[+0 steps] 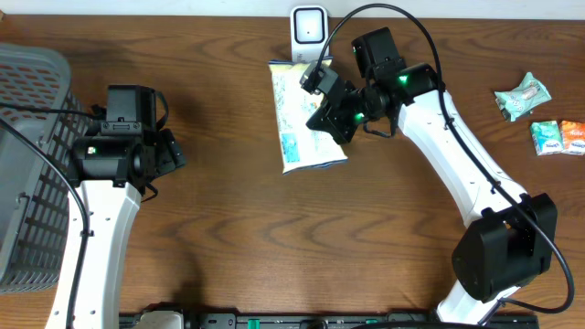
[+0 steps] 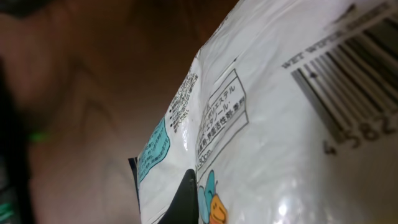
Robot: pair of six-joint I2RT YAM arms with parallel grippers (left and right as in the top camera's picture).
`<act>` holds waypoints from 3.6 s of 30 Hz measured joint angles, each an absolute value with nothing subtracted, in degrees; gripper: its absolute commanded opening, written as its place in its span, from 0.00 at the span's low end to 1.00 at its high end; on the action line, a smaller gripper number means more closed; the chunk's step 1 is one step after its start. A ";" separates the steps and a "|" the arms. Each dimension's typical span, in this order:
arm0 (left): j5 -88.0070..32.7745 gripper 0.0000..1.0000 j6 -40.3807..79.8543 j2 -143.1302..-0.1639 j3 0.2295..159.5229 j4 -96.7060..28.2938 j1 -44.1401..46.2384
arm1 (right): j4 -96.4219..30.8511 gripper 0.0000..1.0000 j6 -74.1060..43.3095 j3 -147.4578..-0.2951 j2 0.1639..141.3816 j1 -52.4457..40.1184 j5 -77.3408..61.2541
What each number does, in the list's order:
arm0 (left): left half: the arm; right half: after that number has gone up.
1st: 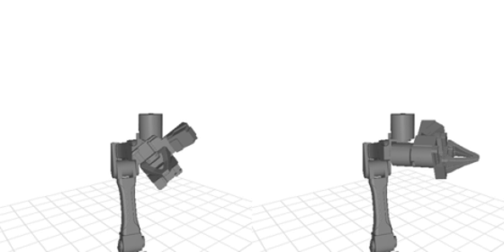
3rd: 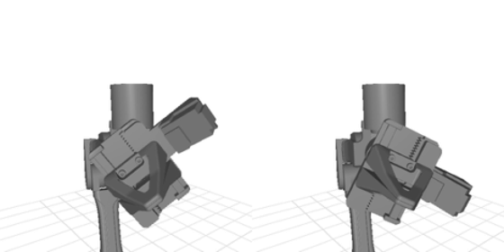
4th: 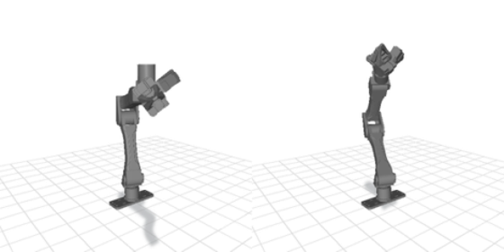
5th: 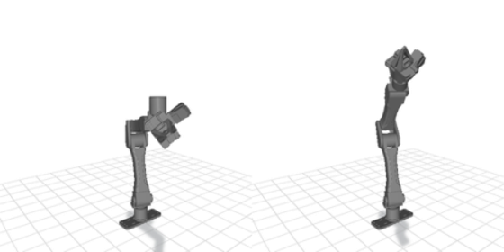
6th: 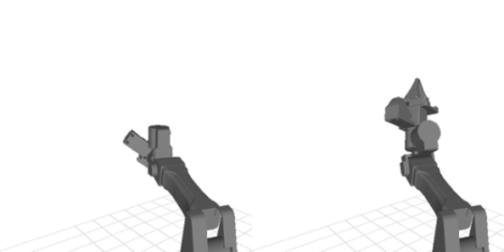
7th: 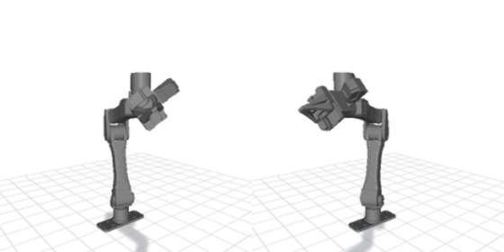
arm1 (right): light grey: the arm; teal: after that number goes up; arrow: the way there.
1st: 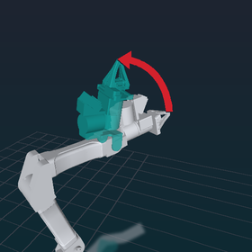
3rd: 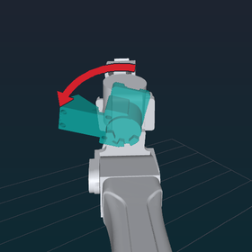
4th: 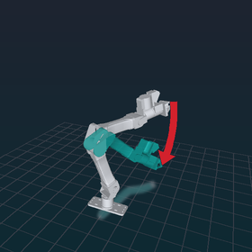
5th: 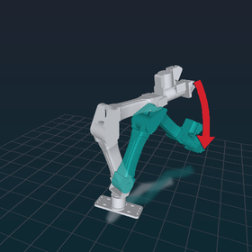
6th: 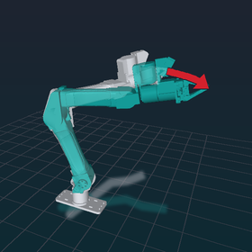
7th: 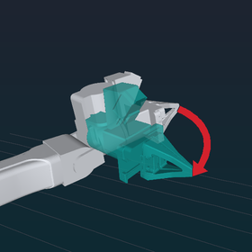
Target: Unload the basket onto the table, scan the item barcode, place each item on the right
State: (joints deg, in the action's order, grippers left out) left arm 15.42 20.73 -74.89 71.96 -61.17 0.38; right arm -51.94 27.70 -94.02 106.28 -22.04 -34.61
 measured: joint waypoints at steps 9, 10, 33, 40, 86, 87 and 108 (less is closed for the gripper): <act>15.42 0.98 20.73 -74.89 71.99 -61.19 0.38 | -49.21 0.01 28.21 -94.02 106.28 -22.00 -31.42; 15.42 0.98 20.73 -74.89 71.96 -61.19 0.38 | -49.01 0.01 28.38 -94.02 106.28 -22.00 -31.79; 15.42 0.98 20.73 -74.89 71.96 -61.19 0.38 | -52.25 0.01 37.01 -94.02 106.26 -22.00 -40.36; 15.42 0.98 20.73 -74.89 71.96 -61.17 0.38 | -50.50 0.44 21.21 -94.02 106.26 -20.93 -24.88; 15.42 0.98 20.73 -74.89 71.99 -61.17 0.38 | -50.17 0.52 1.43 -79.11 111.96 -16.34 -17.39; 15.42 0.98 20.73 -74.89 71.99 -61.17 0.38 | -51.83 0.54 1.45 -79.09 111.96 -16.36 -17.15; 15.42 0.98 20.73 -74.89 71.96 -61.19 0.38 | -50.39 0.89 7.25 -81.14 108.22 -16.36 -16.67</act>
State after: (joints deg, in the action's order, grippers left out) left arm 15.42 20.73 -74.89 71.96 -61.19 0.38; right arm -50.39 7.25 -81.14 108.22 -16.36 -16.67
